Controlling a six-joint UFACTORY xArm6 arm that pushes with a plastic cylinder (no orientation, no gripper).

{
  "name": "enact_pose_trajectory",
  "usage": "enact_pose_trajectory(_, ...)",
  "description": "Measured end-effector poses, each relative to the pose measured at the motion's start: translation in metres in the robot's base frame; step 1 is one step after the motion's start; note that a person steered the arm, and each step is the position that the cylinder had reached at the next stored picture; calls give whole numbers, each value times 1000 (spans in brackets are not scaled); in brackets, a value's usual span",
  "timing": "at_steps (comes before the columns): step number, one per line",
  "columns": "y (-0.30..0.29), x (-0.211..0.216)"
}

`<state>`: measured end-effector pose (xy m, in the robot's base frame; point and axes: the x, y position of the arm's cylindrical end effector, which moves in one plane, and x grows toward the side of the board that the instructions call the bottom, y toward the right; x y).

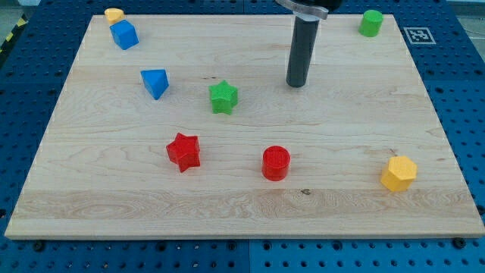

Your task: Move your arm to the right of green star

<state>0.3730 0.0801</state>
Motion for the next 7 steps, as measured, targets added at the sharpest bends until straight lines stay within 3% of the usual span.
enact_pose_trajectory(7,-18,47)
